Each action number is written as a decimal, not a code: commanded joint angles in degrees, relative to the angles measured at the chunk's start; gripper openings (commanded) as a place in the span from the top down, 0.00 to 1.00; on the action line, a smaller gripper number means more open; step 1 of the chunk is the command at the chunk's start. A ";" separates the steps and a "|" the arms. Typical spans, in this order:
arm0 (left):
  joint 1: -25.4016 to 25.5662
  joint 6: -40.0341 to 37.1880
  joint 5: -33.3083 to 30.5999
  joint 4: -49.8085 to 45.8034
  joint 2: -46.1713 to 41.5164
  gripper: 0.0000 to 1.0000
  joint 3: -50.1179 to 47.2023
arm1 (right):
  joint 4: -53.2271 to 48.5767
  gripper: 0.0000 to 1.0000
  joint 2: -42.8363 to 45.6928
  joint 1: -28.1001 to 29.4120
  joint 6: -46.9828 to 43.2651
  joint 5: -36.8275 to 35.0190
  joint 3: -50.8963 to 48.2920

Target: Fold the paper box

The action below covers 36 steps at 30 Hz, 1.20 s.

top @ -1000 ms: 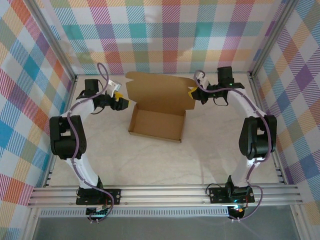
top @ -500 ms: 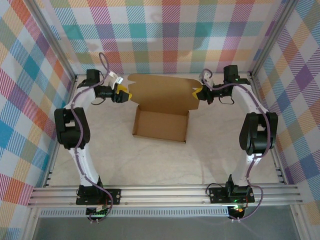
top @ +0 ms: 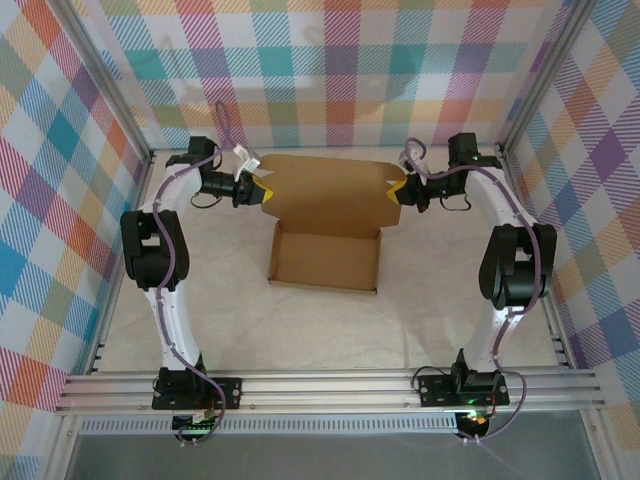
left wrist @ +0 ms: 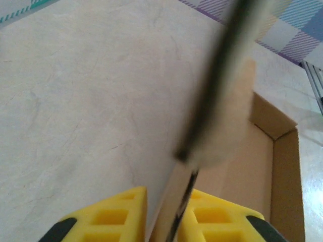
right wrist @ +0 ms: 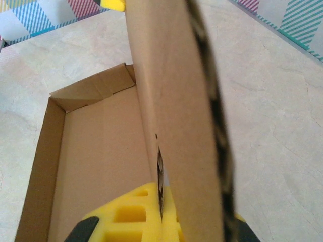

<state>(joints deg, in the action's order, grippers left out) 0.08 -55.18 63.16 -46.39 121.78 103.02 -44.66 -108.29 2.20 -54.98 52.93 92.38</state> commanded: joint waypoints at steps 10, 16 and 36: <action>2.12 9.12 -6.43 13.44 -6.54 1.00 -9.40 | 12.57 1.00 5.21 1.92 7.10 -2.12 -5.27; 4.60 21.89 -20.06 29.70 -12.67 1.00 -19.33 | 22.72 1.00 9.92 4.78 13.13 -9.71 -12.03; 21.37 58.99 -62.13 61.51 -20.53 1.00 -35.43 | 49.32 1.00 16.17 22.39 53.61 -63.20 -28.13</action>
<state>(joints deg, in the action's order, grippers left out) 17.56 -4.36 1.78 10.52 103.35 69.01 1.74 -93.14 21.34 -10.76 -5.34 65.39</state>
